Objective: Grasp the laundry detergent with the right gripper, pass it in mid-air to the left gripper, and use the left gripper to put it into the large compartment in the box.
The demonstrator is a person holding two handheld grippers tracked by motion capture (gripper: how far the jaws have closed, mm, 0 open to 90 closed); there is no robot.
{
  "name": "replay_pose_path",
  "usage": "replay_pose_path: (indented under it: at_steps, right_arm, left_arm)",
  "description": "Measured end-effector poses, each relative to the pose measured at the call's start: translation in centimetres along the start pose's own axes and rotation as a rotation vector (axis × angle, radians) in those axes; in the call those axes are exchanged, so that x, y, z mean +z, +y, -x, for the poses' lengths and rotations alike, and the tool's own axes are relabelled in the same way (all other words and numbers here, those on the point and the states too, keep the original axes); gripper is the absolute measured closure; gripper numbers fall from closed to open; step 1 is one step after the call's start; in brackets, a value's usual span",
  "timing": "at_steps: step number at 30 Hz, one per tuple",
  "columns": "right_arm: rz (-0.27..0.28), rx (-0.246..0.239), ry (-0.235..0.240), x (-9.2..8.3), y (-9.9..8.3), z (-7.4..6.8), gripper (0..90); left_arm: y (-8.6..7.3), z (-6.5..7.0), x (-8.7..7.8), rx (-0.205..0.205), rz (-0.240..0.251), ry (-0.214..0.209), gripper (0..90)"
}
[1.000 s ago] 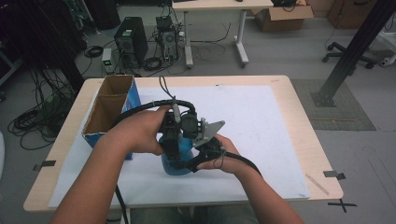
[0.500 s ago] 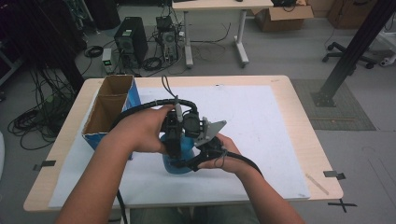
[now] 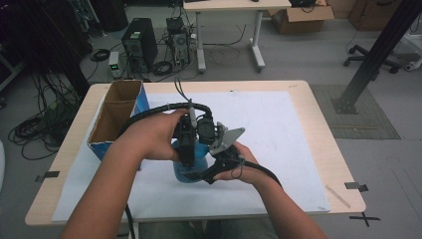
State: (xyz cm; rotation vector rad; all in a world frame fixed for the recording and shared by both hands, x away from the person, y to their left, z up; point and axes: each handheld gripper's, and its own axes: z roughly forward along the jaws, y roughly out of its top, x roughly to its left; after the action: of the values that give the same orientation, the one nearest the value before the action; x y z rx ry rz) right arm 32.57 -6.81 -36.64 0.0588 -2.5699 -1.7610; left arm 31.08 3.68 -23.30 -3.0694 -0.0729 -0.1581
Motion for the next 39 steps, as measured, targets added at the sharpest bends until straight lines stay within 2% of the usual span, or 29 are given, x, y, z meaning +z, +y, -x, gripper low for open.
replay_pose_path:
  at_steps: [9,13,14,17,18,21,25,30,39]
  right_arm:
    - [-0.003,0.011,-0.005,-0.5,-0.4,0.5,23.7]
    - [-0.004,0.031,-0.001,-0.7,-0.6,0.7,16.6]
    - [-0.011,0.018,-0.005,-0.7,-0.7,0.8,16.5]
    - [-0.018,0.039,0.005,-0.9,-0.8,0.9,11.1]
    - [-0.019,0.046,0.022,-0.9,-0.9,0.9,9.1]
    - [-0.027,0.056,0.025,-1.3,-0.8,0.9,4.1]
    - [-0.018,0.051,0.043,-1.9,-0.6,0.9,1.0]
    - [-0.008,0.052,0.060,-2.5,-0.6,1.1,0.4]
    - [0.010,0.060,0.055,-4.2,-0.8,0.9,0.4]
  left_arm:
    - [0.0,-0.1,-0.5,-0.003,0.012,0.003,38.4]
    - [0.1,-0.2,-0.7,0.006,0.014,0.003,38.4]
    - [0.1,-0.2,-0.7,0.005,0.015,0.002,38.4]
    - [0.3,-0.4,-0.7,0.007,0.012,0.001,38.4]
    - [0.3,-0.4,-0.8,0.008,0.008,0.000,38.4]
    - [0.4,-0.5,-0.8,0.009,0.006,0.000,38.4]
    - [0.7,-0.6,-0.9,0.013,0.003,-0.001,38.3]
    - [0.9,-0.7,-0.9,0.016,0.008,-0.008,38.3]
    - [0.7,-1.0,-0.9,0.008,0.006,-0.021,38.2]
